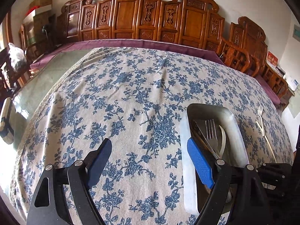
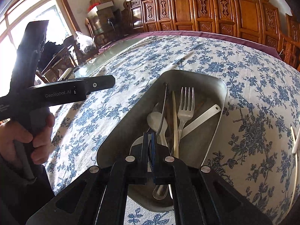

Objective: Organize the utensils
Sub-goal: 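Lower the metal fork into the grey tray with the right tool, then open the right tool over the tray and move both tools toward the cloth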

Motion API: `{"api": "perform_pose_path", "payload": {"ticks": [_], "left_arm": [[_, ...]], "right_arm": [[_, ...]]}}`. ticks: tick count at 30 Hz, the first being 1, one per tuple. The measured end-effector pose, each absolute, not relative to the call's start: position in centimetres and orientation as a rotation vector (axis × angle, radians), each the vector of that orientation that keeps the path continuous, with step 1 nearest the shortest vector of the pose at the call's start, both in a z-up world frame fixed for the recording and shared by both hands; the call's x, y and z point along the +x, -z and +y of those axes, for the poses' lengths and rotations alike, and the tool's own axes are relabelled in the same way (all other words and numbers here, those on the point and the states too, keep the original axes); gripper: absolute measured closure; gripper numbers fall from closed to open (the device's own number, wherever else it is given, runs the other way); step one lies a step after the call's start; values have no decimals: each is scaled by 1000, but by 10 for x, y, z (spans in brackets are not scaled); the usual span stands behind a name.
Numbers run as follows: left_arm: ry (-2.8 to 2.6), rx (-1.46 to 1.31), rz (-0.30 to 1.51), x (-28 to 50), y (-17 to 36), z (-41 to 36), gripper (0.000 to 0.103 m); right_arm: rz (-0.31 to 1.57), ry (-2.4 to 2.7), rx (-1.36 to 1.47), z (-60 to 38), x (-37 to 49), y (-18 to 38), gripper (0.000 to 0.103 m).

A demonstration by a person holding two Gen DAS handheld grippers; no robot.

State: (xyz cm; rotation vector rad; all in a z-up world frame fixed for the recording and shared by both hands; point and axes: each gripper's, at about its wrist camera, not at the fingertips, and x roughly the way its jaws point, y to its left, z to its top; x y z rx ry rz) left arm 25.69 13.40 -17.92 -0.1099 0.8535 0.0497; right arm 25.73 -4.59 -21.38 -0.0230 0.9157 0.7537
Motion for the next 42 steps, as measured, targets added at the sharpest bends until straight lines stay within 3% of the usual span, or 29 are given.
{"api": "perform_pose_path", "payload": {"ticks": [19, 24, 26, 31, 35, 42], "left_arm": [[-39, -89, 855, 255, 178, 126, 24], [-12, -90, 845, 251, 173, 117, 24], [-4, -79, 834, 248, 169, 110, 24], [15, -54, 817, 241, 162, 91, 24], [28, -28, 806, 236, 155, 71, 24], [55, 55, 802, 233, 149, 30, 24]], "right_arm": [[900, -783, 37, -45, 267, 199, 95], [815, -748, -6, -82, 263, 172, 67], [789, -717, -22, -102, 262, 164, 49], [716, -588, -85, -165, 264, 156, 26], [714, -477, -98, -220, 274, 171, 19], [789, -390, -110, -277, 290, 205, 18]]}}
